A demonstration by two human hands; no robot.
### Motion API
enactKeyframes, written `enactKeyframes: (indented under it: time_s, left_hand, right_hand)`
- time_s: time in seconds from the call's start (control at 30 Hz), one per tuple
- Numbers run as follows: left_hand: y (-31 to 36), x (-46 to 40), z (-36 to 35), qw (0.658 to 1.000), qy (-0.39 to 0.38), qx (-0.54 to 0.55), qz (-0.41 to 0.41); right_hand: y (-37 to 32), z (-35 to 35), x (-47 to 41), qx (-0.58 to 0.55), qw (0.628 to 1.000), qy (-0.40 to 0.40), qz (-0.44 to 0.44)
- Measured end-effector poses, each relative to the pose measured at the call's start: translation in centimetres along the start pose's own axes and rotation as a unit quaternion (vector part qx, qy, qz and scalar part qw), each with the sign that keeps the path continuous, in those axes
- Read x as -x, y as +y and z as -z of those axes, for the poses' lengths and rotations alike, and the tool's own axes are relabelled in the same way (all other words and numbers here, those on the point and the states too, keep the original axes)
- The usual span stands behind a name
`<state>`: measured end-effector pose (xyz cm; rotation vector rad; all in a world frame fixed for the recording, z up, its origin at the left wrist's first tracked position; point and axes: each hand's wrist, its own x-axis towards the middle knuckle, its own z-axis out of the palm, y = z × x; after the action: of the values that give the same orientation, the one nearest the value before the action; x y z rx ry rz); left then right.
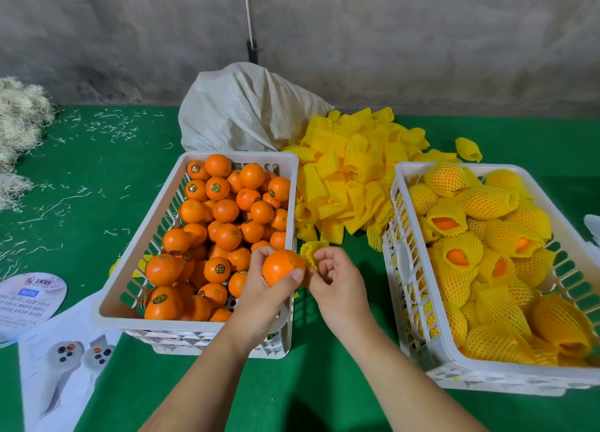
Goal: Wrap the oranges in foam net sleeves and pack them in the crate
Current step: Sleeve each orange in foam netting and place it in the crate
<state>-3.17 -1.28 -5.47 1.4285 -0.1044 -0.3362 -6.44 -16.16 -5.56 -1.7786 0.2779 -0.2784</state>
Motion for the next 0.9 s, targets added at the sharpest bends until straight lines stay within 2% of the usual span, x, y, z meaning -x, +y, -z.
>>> enactKeyframes:
  time_s: [0.1,0.3,0.5,0.57,0.67,0.73,0.83,0.9]
  left_hand:
    - [0.2,0.3,-0.2,1.0,-0.004,-0.004,0.0]
    - [0.3,0.3,-0.4,0.997,-0.047,-0.04,-0.04]
    - [0.5,-0.2,-1.5,0.993,0.063,0.084,-0.046]
    - [0.4,-0.2,-0.8,0.996,0.06,0.052,-0.042]
    - [-0.2,-0.3,0.3,0.998,-0.031,0.057,0.0]
    - [0.0,-0.4,0.8,0.998,-0.056,0.036,0.02]
    - [0.1,-0.2,0.6,0.998,-0.055,-0.041,-0.012]
    - [0.0,-0.2,0.2,0.997,-0.019,-0.068,-0.041]
  right_hand:
    - [-0.7,0.4,-0.4,0.028,0.998,0.043,0.033]
    - [-1.8,1.5,-0.5,0.029,0.999,0.021,0.026]
    - [-3.4,1.4,0.3,0.023,0.997,-0.009,0.079]
    - [-3.8,0.7,0.6,-0.01,0.996,-0.023,0.083]
    - [-3.7,0.3,0.2,-0.02,0.997,-0.007,0.08]
    - [-3.4,0.5,-0.2,-0.014,0.998,0.001,0.069]
    - [-3.4,1.0,-0.6,0.007,0.997,0.005,0.076]
    - [-3.6,1.2,-0.7,0.026,0.995,0.006,0.097]
